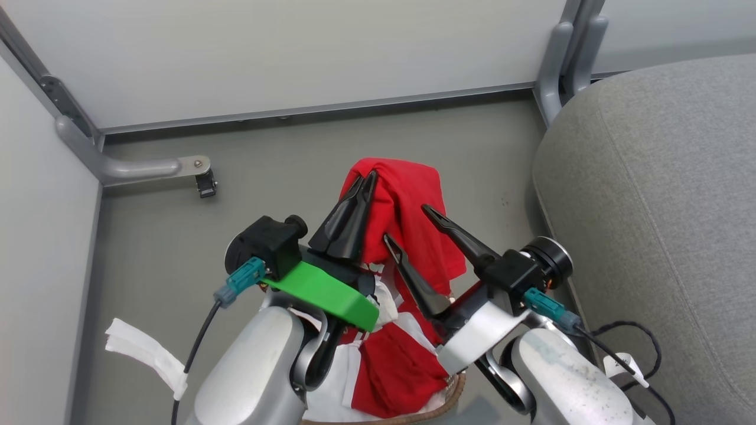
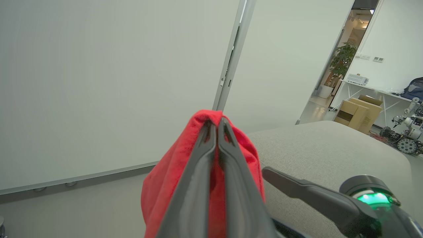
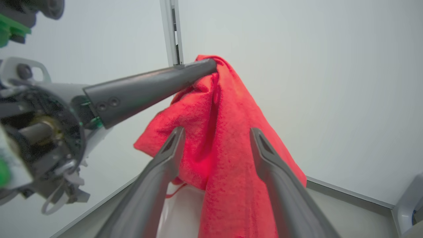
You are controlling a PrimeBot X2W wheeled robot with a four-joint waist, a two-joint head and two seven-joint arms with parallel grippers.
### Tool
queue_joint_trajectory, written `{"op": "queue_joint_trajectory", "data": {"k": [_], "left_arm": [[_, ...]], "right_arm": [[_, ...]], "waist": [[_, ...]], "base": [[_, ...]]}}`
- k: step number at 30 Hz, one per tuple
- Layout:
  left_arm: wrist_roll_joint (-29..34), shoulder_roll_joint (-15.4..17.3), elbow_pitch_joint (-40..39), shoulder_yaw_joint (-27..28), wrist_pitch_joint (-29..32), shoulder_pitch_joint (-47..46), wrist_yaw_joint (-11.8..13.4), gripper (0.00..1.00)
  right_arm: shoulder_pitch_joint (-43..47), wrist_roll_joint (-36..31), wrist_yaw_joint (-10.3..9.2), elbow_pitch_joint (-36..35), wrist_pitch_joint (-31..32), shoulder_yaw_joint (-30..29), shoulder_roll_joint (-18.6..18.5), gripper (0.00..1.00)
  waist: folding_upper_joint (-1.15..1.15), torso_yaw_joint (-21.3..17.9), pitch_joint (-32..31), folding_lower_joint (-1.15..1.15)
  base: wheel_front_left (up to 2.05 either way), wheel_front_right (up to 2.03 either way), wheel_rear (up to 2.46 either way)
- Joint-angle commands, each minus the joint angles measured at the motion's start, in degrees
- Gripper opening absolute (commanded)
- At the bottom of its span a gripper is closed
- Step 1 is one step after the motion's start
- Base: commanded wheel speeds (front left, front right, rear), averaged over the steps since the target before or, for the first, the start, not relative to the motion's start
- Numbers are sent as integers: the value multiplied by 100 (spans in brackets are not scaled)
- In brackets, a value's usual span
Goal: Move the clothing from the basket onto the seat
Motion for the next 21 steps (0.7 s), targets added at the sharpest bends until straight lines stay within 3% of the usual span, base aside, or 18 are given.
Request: {"op": "queue_joint_trajectory", "data": {"k": [1,10,15,16,17,18,21], "left_arm": [[-11,5,-5,-37,-21,-8,-7,0],[-168,-10,-87,-292,-21,-36,-7,0],[-297,-6,-169,-466,-21,-92,-7,0],[-322,-8,-196,-496,-21,-102,-7,0],[-355,-8,-216,-517,-21,-105,-7,0],[-365,-8,-234,-539,-21,-110,-7,0],[-386,-7,-258,-558,-21,-110,-7,0]], "right_arm": [[-93,-60,-4,66,-27,54,-48,100],[-514,-291,-4,906,-20,235,39,100],[-713,-22,-4,1254,-20,367,57,100],[-733,56,-4,1319,-19,416,53,44],[-756,123,-4,1343,-20,416,53,14],[-790,199,-3,1379,-20,435,53,0],[-817,349,-4,1451,-20,351,52,0]], "waist": [[0,47,3,0],[0,210,-20,0],[0,328,6,0],[0,351,13,0],[0,370,19,0],[0,391,26,0],[0,426,38,0]], "base": [[0,0,0],[0,0,0],[0,0,0],[0,0,0],[0,0,0],[0,0,0],[0,0,0]]}}
